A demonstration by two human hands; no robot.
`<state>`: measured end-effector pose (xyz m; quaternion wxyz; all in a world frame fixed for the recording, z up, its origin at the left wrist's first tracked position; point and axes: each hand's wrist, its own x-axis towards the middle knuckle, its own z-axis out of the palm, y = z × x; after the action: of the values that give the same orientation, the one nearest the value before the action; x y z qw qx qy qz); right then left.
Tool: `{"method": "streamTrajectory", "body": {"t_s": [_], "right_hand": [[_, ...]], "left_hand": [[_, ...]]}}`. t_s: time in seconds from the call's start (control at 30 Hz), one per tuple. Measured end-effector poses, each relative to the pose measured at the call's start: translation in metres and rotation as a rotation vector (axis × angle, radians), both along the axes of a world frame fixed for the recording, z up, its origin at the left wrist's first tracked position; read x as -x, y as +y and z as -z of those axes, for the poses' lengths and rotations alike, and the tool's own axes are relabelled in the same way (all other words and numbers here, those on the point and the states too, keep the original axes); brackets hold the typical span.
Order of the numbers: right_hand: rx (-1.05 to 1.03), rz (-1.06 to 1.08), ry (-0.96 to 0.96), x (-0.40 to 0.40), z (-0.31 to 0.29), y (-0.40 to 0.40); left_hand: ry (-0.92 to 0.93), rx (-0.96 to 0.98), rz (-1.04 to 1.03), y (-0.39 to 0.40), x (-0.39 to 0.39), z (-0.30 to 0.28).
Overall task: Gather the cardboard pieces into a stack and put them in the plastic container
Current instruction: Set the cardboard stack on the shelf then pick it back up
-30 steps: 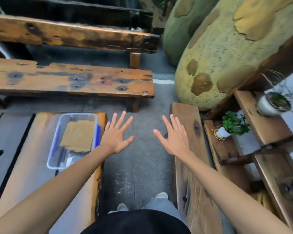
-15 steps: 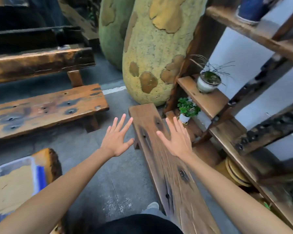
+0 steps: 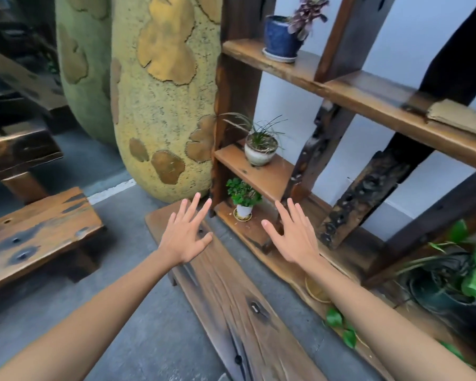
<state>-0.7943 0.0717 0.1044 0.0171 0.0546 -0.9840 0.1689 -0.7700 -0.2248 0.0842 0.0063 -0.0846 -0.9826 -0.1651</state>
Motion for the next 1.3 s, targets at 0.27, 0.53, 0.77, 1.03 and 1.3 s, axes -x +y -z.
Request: {"method": "streamTrajectory", "body": {"t_s": [0.27,0.53,0.77,1.03,1.3], "right_hand": [[0.018,0.140,0.084,0.025,-0.045,0.074],[-0.015,0.226,0.207,0.046,-0.108,0.123],[-0.030,0.309,0.317,0.064,-0.153,0.156],[0.085,0.461,0.314,0.078,-0.191,0.213],[0.266,0.803,0.408,0.093,-0.227,0.267]], "left_hand": [[0.006,0.008,0.112,0.070,0.063,-0.024],[0.216,-0.013,0.234,0.137,0.141,-0.110],[0.316,-0.091,0.394,0.196,0.201,-0.183],[0.343,-0.317,0.582,0.271,0.251,-0.238],[0.159,-0.478,0.580,0.343,0.275,-0.254]]}}
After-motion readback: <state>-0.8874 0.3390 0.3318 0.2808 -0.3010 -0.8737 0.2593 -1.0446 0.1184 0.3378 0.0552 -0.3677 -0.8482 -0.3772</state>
